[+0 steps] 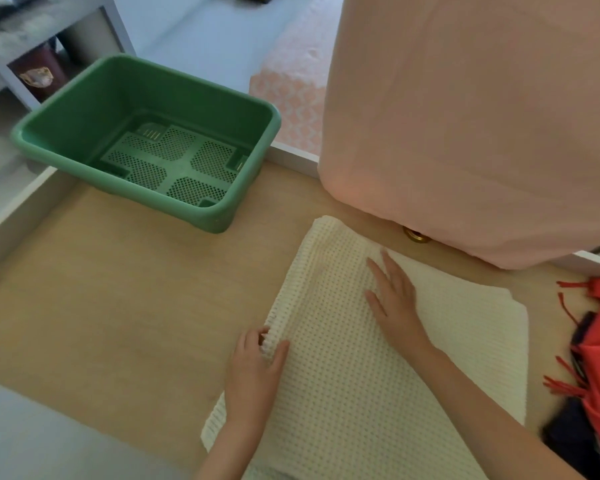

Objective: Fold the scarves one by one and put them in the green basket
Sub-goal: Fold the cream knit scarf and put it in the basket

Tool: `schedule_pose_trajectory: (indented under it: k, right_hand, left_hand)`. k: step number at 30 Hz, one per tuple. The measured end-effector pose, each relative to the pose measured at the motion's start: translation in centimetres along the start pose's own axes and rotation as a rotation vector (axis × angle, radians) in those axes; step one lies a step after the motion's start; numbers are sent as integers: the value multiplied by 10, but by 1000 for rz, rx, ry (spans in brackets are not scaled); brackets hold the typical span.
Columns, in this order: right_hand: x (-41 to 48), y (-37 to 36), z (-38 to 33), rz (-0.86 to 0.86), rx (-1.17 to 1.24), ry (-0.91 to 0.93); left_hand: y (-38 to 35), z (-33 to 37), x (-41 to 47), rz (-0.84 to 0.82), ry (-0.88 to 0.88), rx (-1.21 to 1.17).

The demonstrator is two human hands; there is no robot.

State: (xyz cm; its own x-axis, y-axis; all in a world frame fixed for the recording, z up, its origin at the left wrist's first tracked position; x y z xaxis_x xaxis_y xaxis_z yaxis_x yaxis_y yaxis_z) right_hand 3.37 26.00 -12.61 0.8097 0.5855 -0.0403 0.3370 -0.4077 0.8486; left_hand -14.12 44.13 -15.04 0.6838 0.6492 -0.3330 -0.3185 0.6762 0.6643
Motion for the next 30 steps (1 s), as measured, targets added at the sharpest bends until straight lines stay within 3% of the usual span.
schedule_pose_trajectory:
  k: [3, 6, 9, 11, 15, 17, 21, 25, 30]
  right_hand:
    - [46, -19, -41, -69, 56, 196]
    - [73, -44, -65, -178, -60, 460]
    - [79, -58, -69, -268, -127, 533]
    - [79, -55, -70, -166, -122, 522]
    - [88, -45, -91, 244, -131, 601]
    - [92, -57, -91, 236, -144, 598]
    - [85, -95, -74, -34, -218, 503]
    - [77, -70, -75, 65, -151, 436]
    - [61, -36, -26, 64, -11, 95]
  left_hand:
    - [7, -13, -8, -52, 79, 87]
    - [11, -16, -8, -44, 96, 112]
    - [8, -18, -3, -39, 141, 239]
    - [5, -19, 1, -31, 146, 300]
    - [3, -21, 1, -36, 98, 247]
    - [1, -24, 0, -6, 39, 217]
    - [-1, -32, 4, -43, -2, 183]
    - [9, -18, 5, 115, -137, 270]
    - [2, 16, 19, 144, -181, 194]
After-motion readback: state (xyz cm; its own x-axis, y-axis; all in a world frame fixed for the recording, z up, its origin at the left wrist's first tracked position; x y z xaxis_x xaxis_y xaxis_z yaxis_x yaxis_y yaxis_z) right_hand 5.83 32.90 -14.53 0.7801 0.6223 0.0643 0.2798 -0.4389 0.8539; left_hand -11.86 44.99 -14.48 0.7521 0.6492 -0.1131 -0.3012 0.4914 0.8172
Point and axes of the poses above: each hand's wrist, its own x-axis towards the middle knuckle, its own y-axis out of the back of the hand, z = x × y, the point moved 4 cm from there along x, towards the middle knuckle, and after that the axes turned 5 degrees about y, right-handed, at the moved point
